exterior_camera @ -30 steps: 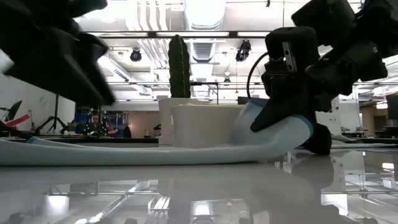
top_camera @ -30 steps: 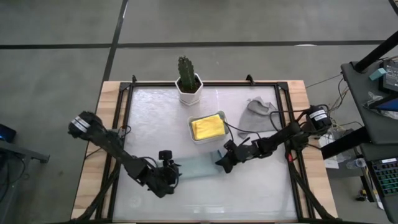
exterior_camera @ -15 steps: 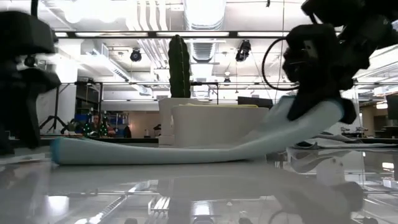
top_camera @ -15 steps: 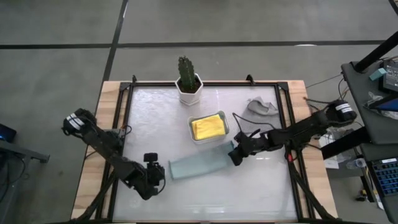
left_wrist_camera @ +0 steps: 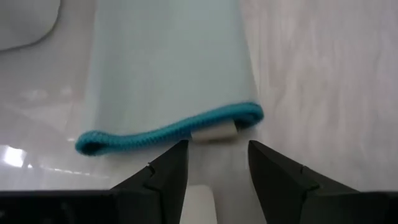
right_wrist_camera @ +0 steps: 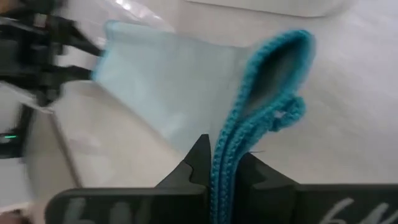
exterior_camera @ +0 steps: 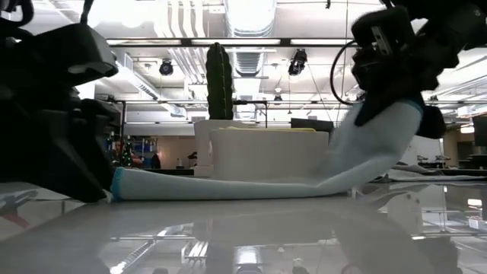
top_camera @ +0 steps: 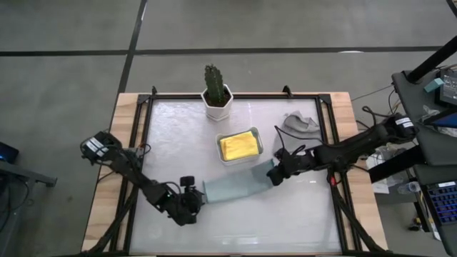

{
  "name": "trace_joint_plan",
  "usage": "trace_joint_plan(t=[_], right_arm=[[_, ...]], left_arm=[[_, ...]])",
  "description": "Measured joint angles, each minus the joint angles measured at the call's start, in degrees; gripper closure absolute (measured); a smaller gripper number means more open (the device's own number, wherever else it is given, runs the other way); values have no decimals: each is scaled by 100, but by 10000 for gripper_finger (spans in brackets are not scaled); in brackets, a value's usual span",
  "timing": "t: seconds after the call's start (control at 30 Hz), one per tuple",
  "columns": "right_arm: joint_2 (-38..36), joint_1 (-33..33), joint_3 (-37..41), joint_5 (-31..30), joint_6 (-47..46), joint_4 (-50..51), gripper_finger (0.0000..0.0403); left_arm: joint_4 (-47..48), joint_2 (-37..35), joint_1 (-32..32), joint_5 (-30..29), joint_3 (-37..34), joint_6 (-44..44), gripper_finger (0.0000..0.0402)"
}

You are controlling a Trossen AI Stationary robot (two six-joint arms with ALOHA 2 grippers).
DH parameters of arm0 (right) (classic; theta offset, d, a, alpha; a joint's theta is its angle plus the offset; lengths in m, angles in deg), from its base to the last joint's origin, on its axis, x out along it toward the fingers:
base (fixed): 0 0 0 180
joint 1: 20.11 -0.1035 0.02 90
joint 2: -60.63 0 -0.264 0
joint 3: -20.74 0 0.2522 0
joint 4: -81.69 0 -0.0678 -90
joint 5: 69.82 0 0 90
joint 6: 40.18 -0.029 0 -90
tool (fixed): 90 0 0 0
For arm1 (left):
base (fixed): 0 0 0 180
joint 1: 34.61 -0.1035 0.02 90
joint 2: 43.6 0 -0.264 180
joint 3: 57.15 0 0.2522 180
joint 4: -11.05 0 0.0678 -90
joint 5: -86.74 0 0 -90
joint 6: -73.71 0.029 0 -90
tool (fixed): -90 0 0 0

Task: Fold microfiber towels
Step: Fold the light blue towel

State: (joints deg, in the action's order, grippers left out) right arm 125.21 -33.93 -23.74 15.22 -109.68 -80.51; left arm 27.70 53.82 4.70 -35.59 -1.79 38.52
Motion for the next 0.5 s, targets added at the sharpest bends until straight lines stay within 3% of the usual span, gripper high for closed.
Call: trace_joint_plan(t=[0.23,0.5], right_arm=[[593,-4,-511,97,135,-463,392],[1944,-13,-1835,269,486,-431,392]], left_arm=[[-294,73,-26,22,-4,298,247],[-444,81,-33,31,-44,294,247]])
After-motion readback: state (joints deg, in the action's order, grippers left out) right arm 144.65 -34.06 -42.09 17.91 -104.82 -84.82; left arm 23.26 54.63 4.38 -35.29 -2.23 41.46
